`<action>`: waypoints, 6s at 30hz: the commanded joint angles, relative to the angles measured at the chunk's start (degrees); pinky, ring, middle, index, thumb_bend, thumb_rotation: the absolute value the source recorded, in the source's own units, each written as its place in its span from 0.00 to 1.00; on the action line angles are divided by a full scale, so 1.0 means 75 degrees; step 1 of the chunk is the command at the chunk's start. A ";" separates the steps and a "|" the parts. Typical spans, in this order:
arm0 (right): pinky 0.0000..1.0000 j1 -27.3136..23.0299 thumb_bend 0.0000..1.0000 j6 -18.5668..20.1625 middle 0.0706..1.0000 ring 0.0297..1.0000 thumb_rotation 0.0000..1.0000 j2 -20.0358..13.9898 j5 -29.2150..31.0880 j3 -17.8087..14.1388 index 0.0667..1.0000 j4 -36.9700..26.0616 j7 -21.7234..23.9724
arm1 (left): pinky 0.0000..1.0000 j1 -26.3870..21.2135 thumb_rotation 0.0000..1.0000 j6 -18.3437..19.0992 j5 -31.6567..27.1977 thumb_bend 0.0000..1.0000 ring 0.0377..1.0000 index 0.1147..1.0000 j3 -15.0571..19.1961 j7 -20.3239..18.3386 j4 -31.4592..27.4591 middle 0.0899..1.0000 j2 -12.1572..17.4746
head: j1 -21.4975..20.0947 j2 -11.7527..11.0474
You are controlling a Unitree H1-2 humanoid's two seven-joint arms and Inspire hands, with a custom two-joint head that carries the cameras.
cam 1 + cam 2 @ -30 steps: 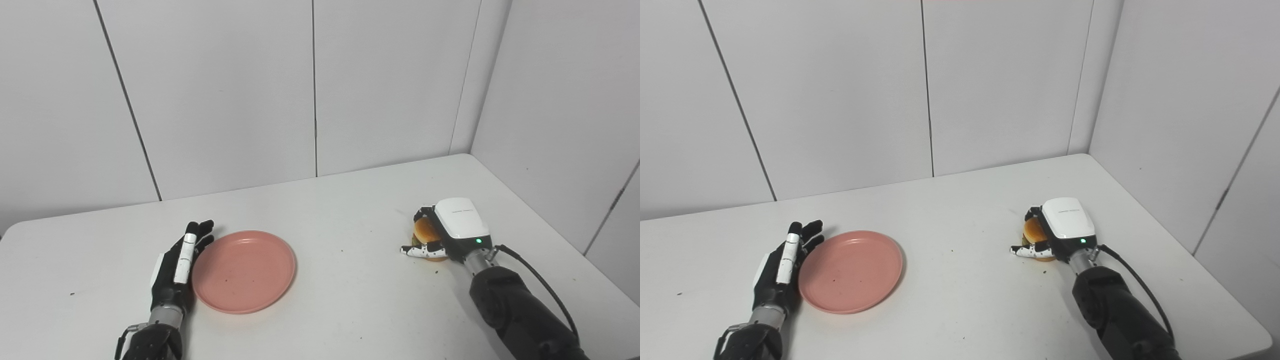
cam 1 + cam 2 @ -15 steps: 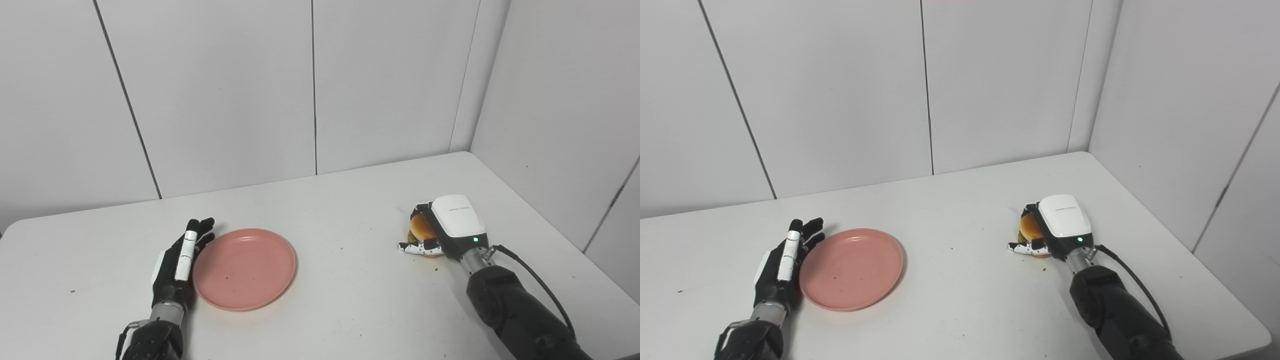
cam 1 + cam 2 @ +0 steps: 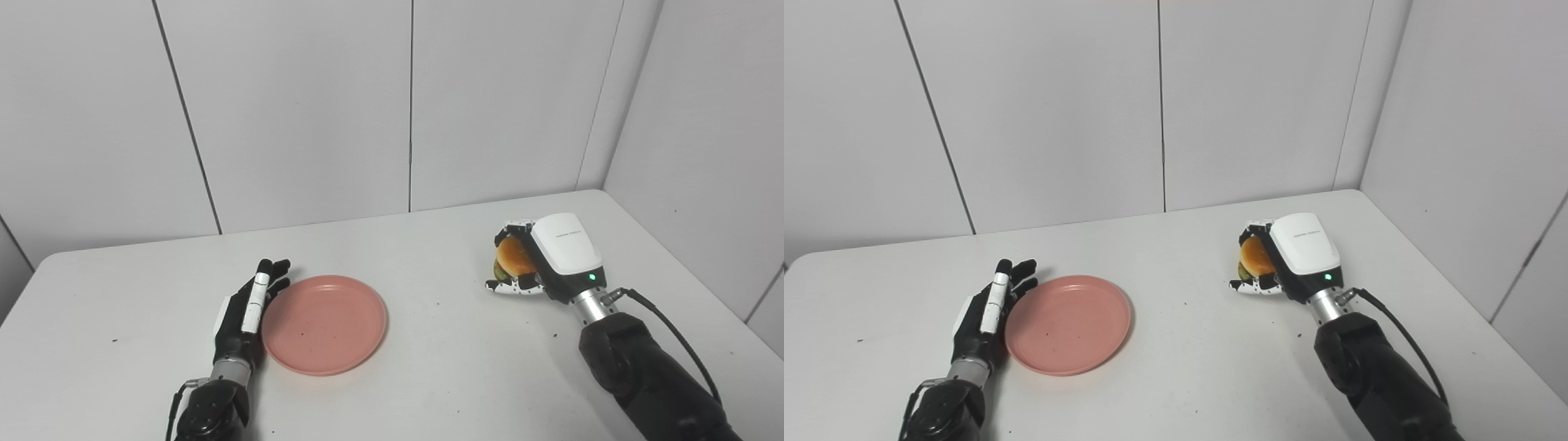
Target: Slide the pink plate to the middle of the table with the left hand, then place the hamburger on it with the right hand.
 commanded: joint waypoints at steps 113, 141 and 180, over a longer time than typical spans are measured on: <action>1.00 -0.1903 0.84 -0.0017 0.92 0.94 1.00 0.3290 -0.0125 0.1314 0.85 0.1391 0.0889 | 0.87 -0.0315 0.84 -0.1090 0.0315 0.76 0.89 0.81 -0.0057 0.0459 0.1045 0.87 -0.0566 | 0.2260 -0.0910; 0.88 -0.1540 0.80 -0.2486 0.88 0.88 1.00 0.4563 0.6534 -0.2716 0.86 0.3259 0.0705 | 1.00 -0.0332 0.98 -0.2391 0.0942 0.83 1.00 0.92 0.0270 0.2016 0.1189 0.98 -0.0508 | 0.2057 -0.0873; 1.00 -0.1331 0.85 -0.1089 0.93 0.95 1.00 0.4253 0.7024 -0.2530 0.92 0.4313 0.1763 | 0.88 -0.0381 0.90 -0.1283 0.0665 0.86 1.00 0.95 0.0446 0.1667 0.0936 1.00 -0.0152 | 0.1562 -0.0618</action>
